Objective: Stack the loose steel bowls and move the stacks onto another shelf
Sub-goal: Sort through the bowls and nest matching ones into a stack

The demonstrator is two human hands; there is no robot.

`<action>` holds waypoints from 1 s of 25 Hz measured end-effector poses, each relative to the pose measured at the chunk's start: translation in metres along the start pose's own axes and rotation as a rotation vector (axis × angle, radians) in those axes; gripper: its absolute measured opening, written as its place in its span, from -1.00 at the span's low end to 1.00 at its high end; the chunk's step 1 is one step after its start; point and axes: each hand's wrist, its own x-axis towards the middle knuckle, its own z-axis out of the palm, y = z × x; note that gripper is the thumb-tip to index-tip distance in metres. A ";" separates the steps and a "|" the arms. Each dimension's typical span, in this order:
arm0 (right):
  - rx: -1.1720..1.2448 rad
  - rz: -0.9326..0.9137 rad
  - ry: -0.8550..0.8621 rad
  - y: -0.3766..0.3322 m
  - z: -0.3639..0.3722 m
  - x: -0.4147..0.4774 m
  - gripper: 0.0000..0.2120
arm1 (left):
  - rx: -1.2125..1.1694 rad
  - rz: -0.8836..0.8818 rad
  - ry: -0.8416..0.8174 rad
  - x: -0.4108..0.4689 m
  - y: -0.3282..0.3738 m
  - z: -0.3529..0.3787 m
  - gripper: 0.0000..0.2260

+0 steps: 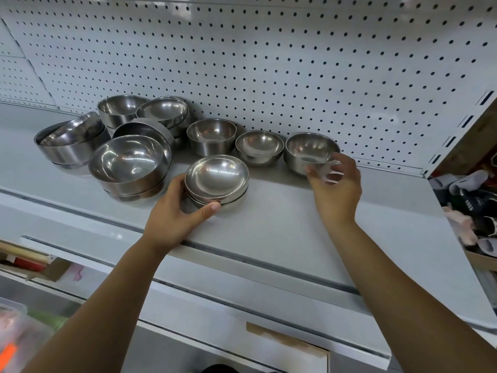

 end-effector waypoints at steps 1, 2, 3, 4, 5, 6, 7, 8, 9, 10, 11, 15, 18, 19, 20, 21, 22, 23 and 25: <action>-0.008 -0.012 -0.054 -0.002 0.003 -0.004 -0.52 | -0.005 0.000 0.005 0.000 0.000 0.000 -0.23; -0.024 -0.016 -0.126 -0.005 0.006 -0.008 -0.56 | -0.007 0.003 0.007 0.000 0.000 0.000 -0.23; -0.043 -0.013 -0.208 -0.008 0.011 -0.011 -0.58 | -0.006 0.008 0.008 -0.001 0.000 0.000 -0.24; -0.061 -0.010 -0.295 -0.010 0.017 -0.014 -0.59 | -0.005 0.014 0.008 -0.001 0.000 0.000 -0.24; -0.071 -0.008 -0.375 -0.012 0.023 -0.016 -0.57 | -0.004 0.019 0.008 -0.001 0.000 0.000 -0.24; -0.076 -0.008 -0.437 -0.014 0.030 -0.018 -0.54 | -0.001 0.022 0.008 -0.001 0.001 0.000 -0.24; -0.083 -0.014 -0.468 -0.015 0.037 -0.017 -0.51 | 0.004 0.025 0.010 -0.002 0.001 0.000 -0.24; -0.097 -0.027 -0.476 -0.015 0.045 -0.016 -0.49 | 0.011 0.029 0.013 -0.002 0.001 0.000 -0.24; -0.120 -0.043 -0.477 -0.016 0.052 -0.013 -0.48 | 0.022 0.035 0.020 -0.002 0.001 -0.001 -0.23; -0.144 -0.053 -0.479 -0.017 0.059 -0.009 -0.46 | 0.035 0.040 0.023 -0.002 0.001 -0.001 -0.23; -0.163 -0.052 -0.485 -0.019 0.065 -0.006 -0.45 | 0.043 0.042 0.023 -0.003 0.001 -0.001 -0.24; -0.179 0.011 -0.473 -0.023 0.085 0.008 -0.50 | 0.048 0.040 0.035 -0.002 0.000 -0.002 -0.25; -0.190 0.006 -0.449 -0.020 0.095 0.014 -0.70 | 0.057 0.047 0.039 -0.001 0.000 -0.003 -0.23; -0.182 0.009 -0.438 -0.019 0.096 0.015 -0.77 | 0.056 0.049 0.042 -0.001 0.000 -0.003 -0.23; -0.175 0.014 -0.428 -0.018 0.098 0.016 -0.80 | 0.050 0.051 0.047 0.000 0.000 -0.003 -0.23; -0.174 0.016 -0.423 -0.017 0.098 0.017 -0.80 | 0.039 0.052 0.052 0.000 0.000 -0.003 -0.23; -0.180 0.017 -0.427 -0.016 0.098 0.017 -0.79 | 0.033 0.053 0.053 0.000 -0.001 -0.003 -0.23; -0.188 0.010 -0.434 -0.016 0.097 0.018 -0.79 | 0.035 0.055 0.051 0.001 -0.001 -0.003 -0.24; -0.204 -0.008 -0.442 -0.015 0.094 0.019 -0.78 | 0.037 0.055 0.046 0.002 -0.003 -0.003 -0.24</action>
